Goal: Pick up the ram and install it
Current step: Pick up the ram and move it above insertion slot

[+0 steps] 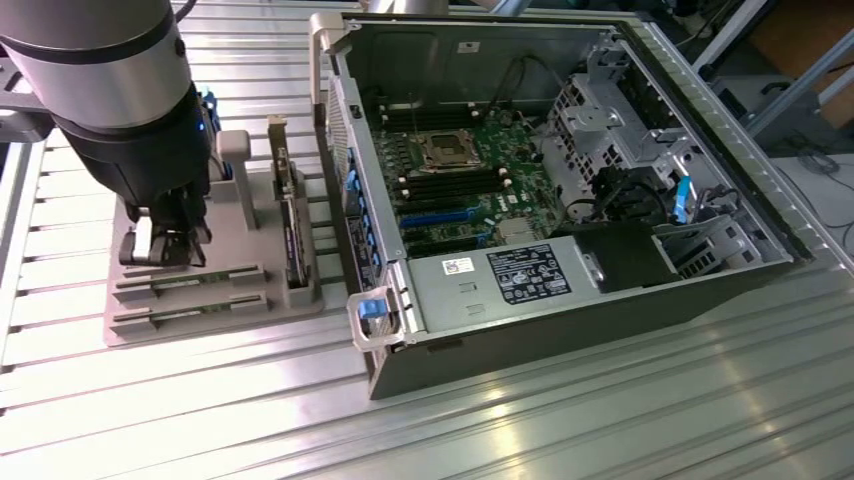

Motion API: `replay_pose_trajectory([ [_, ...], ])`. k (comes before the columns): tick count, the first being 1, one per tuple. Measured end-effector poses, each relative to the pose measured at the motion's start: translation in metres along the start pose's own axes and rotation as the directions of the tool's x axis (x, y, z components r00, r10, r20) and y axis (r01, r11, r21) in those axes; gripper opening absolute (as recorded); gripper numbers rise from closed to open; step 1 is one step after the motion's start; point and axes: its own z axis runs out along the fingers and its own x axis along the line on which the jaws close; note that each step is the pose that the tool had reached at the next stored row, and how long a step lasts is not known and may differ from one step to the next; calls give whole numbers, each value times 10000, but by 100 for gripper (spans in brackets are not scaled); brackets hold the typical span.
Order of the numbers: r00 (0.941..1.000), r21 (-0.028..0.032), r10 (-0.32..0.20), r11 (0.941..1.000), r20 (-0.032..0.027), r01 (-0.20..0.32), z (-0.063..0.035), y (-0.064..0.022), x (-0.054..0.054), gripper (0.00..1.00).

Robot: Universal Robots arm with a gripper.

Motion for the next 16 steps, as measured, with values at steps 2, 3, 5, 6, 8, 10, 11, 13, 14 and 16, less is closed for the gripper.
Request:
replay_pose_trajectory([
  [2,10000,0,0,10000,0,0,11,0,0,30],
  [3,10000,0,0,10000,0,0,16,0,0,30],
  [5,10000,0,0,10000,0,0,25,0,-1,30],
  [6,10000,0,0,10000,0,0,31,0,-1,30],
  [8,10000,0,0,10000,1,0,42,0,-1,30],
  [10,10000,0,0,10000,0,0,52,0,-1,30],
  [11,10000,0,0,10000,1,0,56,0,-1,30],
  [13,10000,0,0,10000,0,0,65,0,-1,30],
  [14,10000,0,0,10000,1,0,73,0,-2,30],
  [16,10000,0,0,10000,0,0,80,0,-2,30],
])
